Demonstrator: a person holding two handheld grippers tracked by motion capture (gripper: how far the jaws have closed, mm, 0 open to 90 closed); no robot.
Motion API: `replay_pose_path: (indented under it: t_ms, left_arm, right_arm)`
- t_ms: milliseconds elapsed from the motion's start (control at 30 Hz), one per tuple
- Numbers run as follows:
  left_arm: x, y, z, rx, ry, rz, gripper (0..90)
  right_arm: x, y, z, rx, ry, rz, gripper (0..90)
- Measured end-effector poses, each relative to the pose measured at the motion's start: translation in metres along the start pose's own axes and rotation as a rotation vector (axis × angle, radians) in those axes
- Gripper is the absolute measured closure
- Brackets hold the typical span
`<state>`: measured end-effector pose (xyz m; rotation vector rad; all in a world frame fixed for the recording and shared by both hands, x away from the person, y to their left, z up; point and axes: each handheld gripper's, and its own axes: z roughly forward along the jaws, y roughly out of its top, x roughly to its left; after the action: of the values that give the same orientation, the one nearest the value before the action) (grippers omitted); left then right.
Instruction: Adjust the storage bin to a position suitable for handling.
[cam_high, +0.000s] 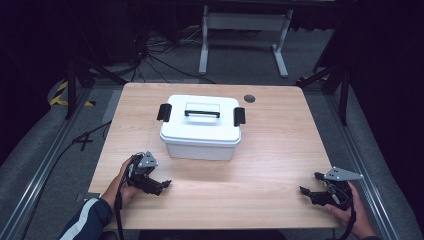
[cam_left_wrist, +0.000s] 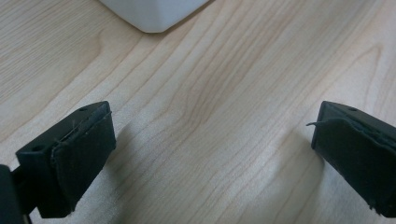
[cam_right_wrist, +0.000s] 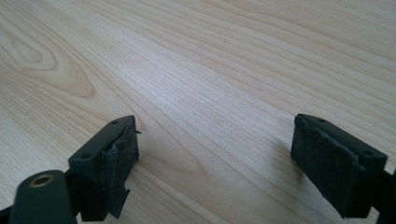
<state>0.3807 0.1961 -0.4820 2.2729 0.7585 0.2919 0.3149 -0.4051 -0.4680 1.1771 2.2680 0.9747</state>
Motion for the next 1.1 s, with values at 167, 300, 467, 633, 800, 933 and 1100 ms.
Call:
replay_pose_path:
  t_ms: [167,300,467,633,800,933,1100]
  left_arm:
    - [0.001,0.000,-0.001,0.007,-0.011,0.003,0.1]
    - [0.000,-0.002,-0.002,0.000,-0.001,0.007,0.3]
    - [-0.002,-0.003,-0.003,0.002,0.008,-0.002,0.4]
    - [0.001,-0.005,-0.005,0.004,-0.013,0.020,0.4]
    - [0.001,-0.005,-0.005,0.005,-0.014,0.020,0.3]
    - [0.001,-0.005,-0.005,0.005,-0.014,0.020,0.4]
    - [0.001,-0.005,-0.005,0.008,-0.016,0.019,0.5]
  right_arm:
    - [0.000,0.001,0.001,-0.002,0.001,-0.002,15.4]
    - [-0.002,0.004,0.004,-0.002,0.012,-0.007,15.5]
    - [-0.006,0.008,0.008,0.011,0.018,-0.013,16.2]
    - [-0.011,0.010,0.007,0.024,0.043,-0.034,18.5]
    - [-0.015,0.016,0.010,0.016,0.068,-0.036,28.8]
    - [-0.015,0.023,0.012,0.023,0.127,-0.061,35.8]
    - [-0.011,0.042,0.009,0.026,0.146,-0.120,39.1]
